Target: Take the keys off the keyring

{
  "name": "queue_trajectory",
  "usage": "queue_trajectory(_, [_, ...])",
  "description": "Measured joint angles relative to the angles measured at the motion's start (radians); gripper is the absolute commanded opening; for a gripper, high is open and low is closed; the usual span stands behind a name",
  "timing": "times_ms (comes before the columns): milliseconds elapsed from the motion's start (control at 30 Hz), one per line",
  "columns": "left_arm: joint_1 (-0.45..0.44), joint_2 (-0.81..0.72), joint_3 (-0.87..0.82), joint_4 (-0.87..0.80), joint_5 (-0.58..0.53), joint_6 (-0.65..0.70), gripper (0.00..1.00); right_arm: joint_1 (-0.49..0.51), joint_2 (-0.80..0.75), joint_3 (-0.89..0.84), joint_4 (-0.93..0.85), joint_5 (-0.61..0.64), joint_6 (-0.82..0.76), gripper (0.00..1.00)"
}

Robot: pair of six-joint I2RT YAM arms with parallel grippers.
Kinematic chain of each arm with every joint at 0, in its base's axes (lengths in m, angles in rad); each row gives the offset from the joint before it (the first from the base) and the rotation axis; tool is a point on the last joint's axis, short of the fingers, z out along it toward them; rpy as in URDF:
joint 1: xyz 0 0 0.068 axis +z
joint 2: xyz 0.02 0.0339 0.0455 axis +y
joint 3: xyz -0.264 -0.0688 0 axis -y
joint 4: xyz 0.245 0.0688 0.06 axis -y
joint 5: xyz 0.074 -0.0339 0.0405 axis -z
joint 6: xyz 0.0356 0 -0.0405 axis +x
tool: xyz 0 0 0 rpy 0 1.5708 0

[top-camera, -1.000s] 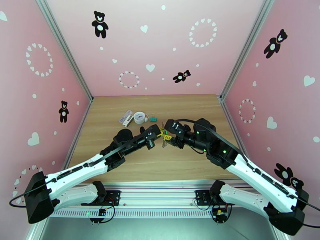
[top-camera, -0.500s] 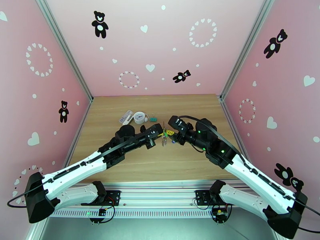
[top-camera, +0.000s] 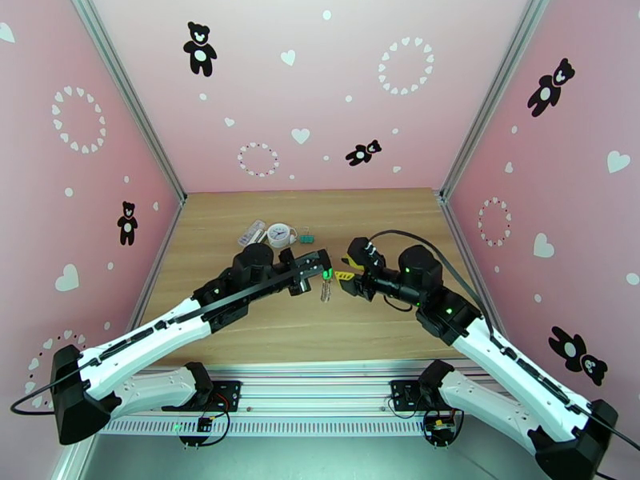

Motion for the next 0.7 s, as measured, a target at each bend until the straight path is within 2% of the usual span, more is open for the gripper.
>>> queue_trajectory(233, [0.000,0.051,0.063,-0.066,-0.001,0.007,0.00,0.011,0.000,-0.014,0.087,-0.032,0.043,0.39])
queue_trajectory(700, [-0.019,0.074,0.116,-0.154,0.001,0.026,0.00,0.026,0.042,-0.007,0.092,-0.030,-0.058,0.30])
